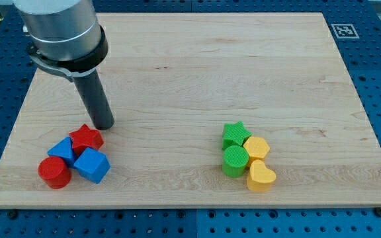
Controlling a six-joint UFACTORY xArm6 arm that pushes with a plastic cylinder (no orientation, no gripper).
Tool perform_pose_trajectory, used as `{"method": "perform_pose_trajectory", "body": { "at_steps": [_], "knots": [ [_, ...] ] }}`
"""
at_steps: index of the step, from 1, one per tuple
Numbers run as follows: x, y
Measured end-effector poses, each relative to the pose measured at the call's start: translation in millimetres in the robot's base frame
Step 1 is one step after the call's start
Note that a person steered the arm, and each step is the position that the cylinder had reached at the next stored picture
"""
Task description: Push the green circle along with green start to center
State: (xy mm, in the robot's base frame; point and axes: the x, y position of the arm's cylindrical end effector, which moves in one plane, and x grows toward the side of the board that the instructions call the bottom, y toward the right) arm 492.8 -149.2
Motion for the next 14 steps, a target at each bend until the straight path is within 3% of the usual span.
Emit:
{"method": "perform_pose_trajectory", "body": {
  "at_steps": [3,6,11,14],
  "knots": [
    [13.0,58.0],
    [126.3,109.2],
    [115.7,167.6],
    [48.9,204.3]
  ]
}}
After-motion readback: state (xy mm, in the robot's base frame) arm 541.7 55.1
